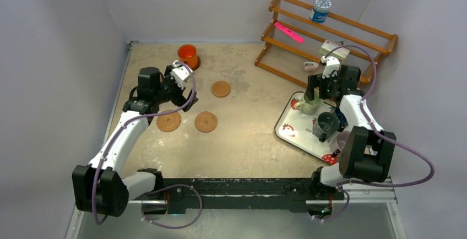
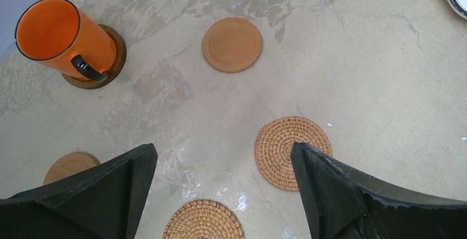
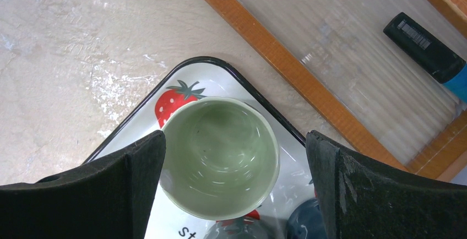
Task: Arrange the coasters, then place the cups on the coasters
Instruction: Pick up the cup from the tray.
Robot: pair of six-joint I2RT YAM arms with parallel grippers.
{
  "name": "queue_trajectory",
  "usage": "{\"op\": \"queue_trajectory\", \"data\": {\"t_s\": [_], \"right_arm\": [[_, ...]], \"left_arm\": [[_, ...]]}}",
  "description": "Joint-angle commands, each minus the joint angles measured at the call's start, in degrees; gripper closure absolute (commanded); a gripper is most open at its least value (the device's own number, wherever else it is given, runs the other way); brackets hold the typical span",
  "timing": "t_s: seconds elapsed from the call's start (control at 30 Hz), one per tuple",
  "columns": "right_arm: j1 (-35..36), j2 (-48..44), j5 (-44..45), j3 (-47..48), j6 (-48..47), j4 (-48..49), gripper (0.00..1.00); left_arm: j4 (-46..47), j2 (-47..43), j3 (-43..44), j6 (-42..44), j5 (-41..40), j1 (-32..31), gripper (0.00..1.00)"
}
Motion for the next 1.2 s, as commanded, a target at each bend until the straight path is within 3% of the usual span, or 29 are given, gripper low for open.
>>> {"op": "queue_trajectory", "data": {"t_s": [0.0,1.17], "right_arm": [[0.0,0.0,-2.1,2.6,-1.5,-1.0,0.01],[0.0,2.4,-3.4,2.5,-4.9,-4.6,0.01]], "left_arm": [[0.3,0.4,0.2,0.7,1.2,-0.5,0.00],[0.2,0.9,0.3,0.9,0.8,-1.0,0.00]]}}
